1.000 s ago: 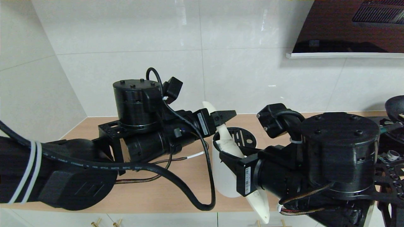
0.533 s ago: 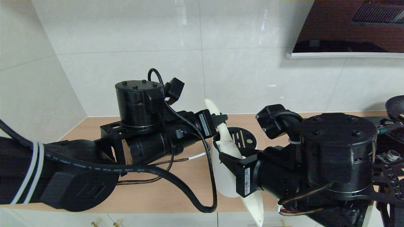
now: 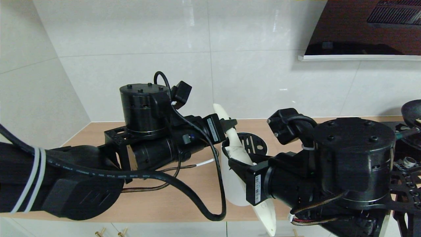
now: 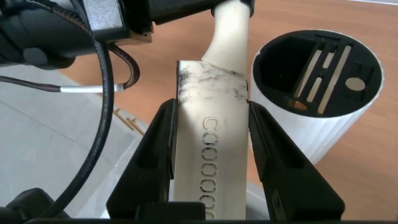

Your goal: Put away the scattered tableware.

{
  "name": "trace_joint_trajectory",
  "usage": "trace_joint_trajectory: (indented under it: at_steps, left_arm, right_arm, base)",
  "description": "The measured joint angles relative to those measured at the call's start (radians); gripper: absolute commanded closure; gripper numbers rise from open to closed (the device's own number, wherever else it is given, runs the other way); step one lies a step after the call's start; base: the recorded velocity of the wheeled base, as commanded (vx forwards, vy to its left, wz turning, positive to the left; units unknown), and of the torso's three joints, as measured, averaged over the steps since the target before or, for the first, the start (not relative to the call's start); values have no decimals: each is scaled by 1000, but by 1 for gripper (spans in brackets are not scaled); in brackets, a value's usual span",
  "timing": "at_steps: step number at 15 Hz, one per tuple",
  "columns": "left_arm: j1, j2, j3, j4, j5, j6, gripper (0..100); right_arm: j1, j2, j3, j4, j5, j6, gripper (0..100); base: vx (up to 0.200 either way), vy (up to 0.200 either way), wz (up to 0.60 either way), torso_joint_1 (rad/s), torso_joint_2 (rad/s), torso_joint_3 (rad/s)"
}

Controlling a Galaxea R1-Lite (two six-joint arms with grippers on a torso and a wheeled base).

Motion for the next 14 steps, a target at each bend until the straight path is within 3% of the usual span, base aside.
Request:
trace_joint_trajectory:
  at_steps: [10, 14]
  left_arm:
    - [3, -28, -1, -3, 7, -1, 100]
    - [59, -107, -10, -14, 7, 7, 100]
  right_arm:
    - [-7, -32, -2, -3, -16, -6, 0]
    - [-112, -156, -1, 31, -10, -70, 0]
  base:
    - [0, 0, 0, 0, 0, 0]
    - [0, 0, 0, 0, 0, 0]
